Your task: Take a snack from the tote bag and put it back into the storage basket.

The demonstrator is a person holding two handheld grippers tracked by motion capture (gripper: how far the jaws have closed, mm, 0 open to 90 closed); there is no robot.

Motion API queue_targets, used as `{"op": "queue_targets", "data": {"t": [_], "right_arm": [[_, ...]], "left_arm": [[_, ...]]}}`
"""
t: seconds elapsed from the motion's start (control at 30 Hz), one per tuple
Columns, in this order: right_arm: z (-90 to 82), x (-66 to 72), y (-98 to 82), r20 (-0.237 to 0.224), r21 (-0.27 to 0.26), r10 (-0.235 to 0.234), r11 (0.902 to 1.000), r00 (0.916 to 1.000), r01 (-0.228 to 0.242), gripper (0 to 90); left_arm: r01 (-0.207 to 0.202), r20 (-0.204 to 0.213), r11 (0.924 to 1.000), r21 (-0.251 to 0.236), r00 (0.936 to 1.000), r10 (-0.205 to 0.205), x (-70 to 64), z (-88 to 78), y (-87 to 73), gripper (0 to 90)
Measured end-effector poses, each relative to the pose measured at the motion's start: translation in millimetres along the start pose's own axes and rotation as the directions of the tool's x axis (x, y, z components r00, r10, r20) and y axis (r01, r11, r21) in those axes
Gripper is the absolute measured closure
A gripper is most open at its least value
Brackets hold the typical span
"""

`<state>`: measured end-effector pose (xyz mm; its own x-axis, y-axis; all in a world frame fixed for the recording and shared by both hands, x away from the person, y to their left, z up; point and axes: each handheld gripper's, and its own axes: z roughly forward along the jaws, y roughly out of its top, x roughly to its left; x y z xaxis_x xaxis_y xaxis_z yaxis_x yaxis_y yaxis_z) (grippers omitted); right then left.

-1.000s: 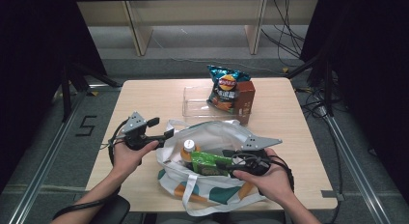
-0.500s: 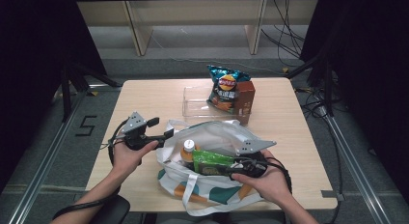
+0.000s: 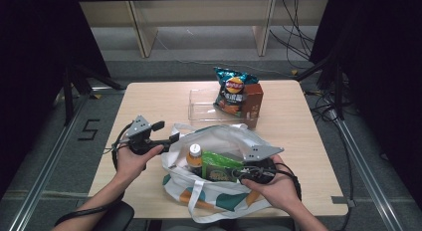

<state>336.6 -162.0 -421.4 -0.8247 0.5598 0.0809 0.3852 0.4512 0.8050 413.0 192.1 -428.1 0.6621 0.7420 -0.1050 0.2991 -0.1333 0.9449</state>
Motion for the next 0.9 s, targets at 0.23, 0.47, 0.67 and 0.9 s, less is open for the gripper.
{"op": "queue_targets", "data": {"t": [0.23,0.47,0.67,0.9], "right_arm": [[-3.2,0.6,1.4,0.029,0.011,-0.051,0.9987,0.9983,0.051,79.8],[-6.7,1.2,4.6,0.033,-0.001,-0.087,0.9962,0.9956,0.088,80.8],[-15.7,-0.8,11.1,0.040,-0.027,-0.090,0.9955,0.9952,0.091,81.0],[-21.4,-2.2,15.2,0.046,-0.051,-0.087,0.9947,0.9952,0.089,81.1]], "left_arm": [[-0.001,-0.001,1.0000,-0.001,1.0000,0.001,0.0,-0.3,0.3,22.5],[-0.004,-0.003,1.0000,-0.002,1.0000,0.004,0.3,-0.4,0.5,22.5],[-0.001,-0.003,1.0000,-0.004,1.0000,0.001,0.3,-0.5,0.7,22.6],[0.000,-0.004,1.0000,-0.005,1.0000,0.000,0.2,-0.8,0.8,22.7]]}}
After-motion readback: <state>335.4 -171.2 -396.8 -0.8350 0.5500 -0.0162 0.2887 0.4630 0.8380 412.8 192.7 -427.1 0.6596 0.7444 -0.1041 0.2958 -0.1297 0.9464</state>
